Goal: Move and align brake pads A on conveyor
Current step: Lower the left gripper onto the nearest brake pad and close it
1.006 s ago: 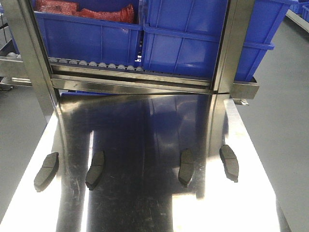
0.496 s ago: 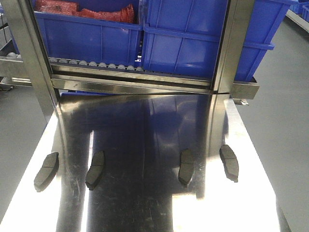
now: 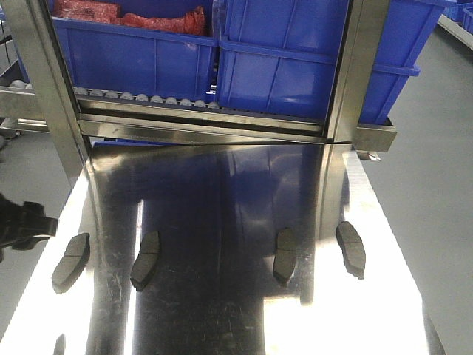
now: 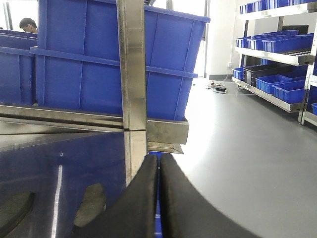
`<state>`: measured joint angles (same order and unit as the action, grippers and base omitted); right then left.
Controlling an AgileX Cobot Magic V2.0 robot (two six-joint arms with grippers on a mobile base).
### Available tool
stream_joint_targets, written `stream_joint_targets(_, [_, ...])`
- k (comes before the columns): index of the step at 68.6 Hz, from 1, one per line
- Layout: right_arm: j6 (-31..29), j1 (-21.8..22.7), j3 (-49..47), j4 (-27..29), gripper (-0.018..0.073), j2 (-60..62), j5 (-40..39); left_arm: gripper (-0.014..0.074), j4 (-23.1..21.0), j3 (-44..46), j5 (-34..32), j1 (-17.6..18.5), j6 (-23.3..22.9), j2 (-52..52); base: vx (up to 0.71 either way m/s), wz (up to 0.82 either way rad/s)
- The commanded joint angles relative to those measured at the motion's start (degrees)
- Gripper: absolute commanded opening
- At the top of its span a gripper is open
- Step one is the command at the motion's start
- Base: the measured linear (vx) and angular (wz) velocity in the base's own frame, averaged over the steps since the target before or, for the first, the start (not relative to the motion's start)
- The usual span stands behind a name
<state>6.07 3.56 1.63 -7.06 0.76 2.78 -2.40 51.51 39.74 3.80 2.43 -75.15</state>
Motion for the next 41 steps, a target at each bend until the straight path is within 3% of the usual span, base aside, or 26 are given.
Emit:
stream_joint_targets(1, [-0.2, 0.4, 0.6, -0.3, -0.0011, 0.5, -4.5, 0.0502, -0.8, 4.3, -1.1, 0.3, 0.1, -4.2, 0.0, 0.0])
stream_joint_targets(30, [-0.2, 0.4, 0.6, -0.3, -0.0011, 0.5, -4.5, 0.0502, -0.4, 16.9, 4.8, 0.7, 0.7, -20.9, 0.0, 0.0])
stream_joint_targets(41, [-0.2, 0.4, 0.6, -0.3, -0.0011, 0.5, -4.5, 0.0502, -1.8, 19.5, 8.3, 0.7, 3.6, -25.4, 0.0, 0.0])
